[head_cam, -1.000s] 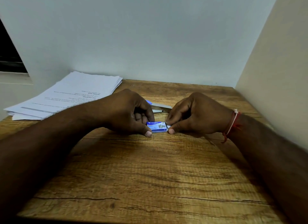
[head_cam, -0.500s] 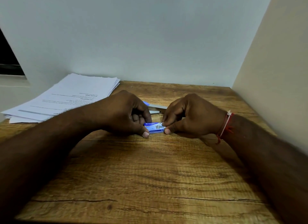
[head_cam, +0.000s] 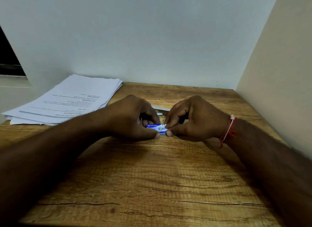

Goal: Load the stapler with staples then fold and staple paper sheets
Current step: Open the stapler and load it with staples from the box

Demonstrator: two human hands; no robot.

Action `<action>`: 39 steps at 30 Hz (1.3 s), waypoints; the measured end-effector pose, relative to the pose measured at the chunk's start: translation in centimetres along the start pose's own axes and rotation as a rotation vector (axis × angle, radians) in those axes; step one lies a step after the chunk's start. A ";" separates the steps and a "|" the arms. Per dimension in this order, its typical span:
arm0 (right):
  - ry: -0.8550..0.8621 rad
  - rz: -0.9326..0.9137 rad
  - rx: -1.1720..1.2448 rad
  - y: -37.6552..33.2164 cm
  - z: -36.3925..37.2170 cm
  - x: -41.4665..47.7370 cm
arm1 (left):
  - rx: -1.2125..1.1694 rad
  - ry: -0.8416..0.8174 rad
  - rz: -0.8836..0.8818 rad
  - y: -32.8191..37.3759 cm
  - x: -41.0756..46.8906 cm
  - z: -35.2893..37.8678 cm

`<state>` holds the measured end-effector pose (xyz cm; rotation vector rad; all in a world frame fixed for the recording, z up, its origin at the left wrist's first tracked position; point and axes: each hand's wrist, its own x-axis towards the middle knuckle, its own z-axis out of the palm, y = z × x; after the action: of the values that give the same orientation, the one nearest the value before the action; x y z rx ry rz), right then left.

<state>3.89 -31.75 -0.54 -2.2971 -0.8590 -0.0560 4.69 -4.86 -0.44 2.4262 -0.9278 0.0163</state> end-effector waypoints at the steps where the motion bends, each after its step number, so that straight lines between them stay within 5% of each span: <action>1: -0.001 0.001 0.001 0.0 0.0 0.0 | -0.013 0.019 0.005 0.1 0.1 0.4; 26: 0.007 0.045 0.054 -0.1 0.2 0.0 | 0.083 0.097 0.017 0.2 0.2 1.3; 33: 0.008 0.059 0.012 0.4 -0.5 -0.1 | 0.084 -0.176 -0.063 -0.5 -0.4 -2.6; 39: -0.045 0.084 -0.080 1.0 -1.2 -0.1 | -0.063 -0.195 -0.099 -0.9 -0.1 -2.6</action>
<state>4.62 -33.13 -0.21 -2.4155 -0.7942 -0.0022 5.60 -2.92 1.36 2.4439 -0.8756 -0.2861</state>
